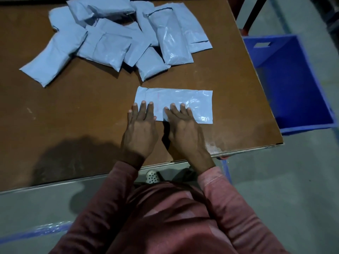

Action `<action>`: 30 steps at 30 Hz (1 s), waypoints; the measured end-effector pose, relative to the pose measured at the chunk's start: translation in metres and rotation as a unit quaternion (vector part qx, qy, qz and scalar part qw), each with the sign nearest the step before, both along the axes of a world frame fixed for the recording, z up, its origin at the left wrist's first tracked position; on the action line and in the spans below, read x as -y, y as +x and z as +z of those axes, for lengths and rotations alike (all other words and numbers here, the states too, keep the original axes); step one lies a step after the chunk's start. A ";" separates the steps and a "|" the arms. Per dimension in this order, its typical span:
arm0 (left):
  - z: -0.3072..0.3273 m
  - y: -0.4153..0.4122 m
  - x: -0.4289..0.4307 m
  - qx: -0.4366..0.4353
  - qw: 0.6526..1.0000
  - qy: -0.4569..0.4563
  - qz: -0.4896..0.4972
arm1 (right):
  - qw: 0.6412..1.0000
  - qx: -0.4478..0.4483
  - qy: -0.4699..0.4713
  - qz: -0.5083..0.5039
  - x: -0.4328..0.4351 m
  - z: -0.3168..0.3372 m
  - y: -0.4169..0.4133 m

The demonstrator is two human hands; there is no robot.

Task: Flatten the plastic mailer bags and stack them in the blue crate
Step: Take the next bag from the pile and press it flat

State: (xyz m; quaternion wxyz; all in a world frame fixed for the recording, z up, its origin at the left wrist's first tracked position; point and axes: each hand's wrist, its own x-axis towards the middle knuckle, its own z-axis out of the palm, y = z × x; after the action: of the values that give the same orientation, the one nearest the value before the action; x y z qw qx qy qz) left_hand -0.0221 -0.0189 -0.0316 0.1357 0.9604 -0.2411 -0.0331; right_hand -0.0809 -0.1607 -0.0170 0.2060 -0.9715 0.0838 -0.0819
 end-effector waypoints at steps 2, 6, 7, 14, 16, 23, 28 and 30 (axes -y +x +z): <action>-0.008 0.000 -0.004 -0.010 1.000 -0.010 -0.006 | 0.999 -0.019 0.028 0.007 -0.003 0.000 -0.001; -0.021 0.005 -0.005 -0.005 1.000 0.009 -0.018 | 0.998 -0.020 0.052 -0.004 0.002 -0.008 -0.002; -0.019 0.008 -0.005 -0.010 0.999 0.021 -0.021 | 0.999 -0.014 0.050 -0.010 0.002 -0.010 -0.002; 0.025 0.023 0.006 0.005 0.991 0.129 -0.033 | 1.000 -0.024 0.006 -0.011 0.005 0.007 0.003; 0.036 0.030 0.013 0.040 0.993 0.105 -0.041 | 1.000 -0.022 0.016 -0.015 0.017 0.019 0.004; 0.006 0.038 0.031 -0.021 0.992 0.046 -0.113 | 0.997 0.023 0.022 -0.065 0.071 -0.003 0.010; -0.009 0.037 0.031 -0.008 0.993 0.052 -0.105 | 0.996 0.018 -0.003 -0.084 0.065 -0.026 0.011; -0.010 0.037 0.031 -0.007 0.994 0.047 -0.101 | 0.996 0.011 -0.014 -0.085 0.062 -0.028 0.011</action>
State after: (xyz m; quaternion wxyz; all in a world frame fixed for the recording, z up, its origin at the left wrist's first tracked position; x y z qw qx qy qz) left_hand 0.0150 -0.0497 -0.0413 0.0884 0.9363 -0.3337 -0.0641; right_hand -0.0698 -0.2227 -0.0446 0.1854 -0.9627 0.1627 -0.1112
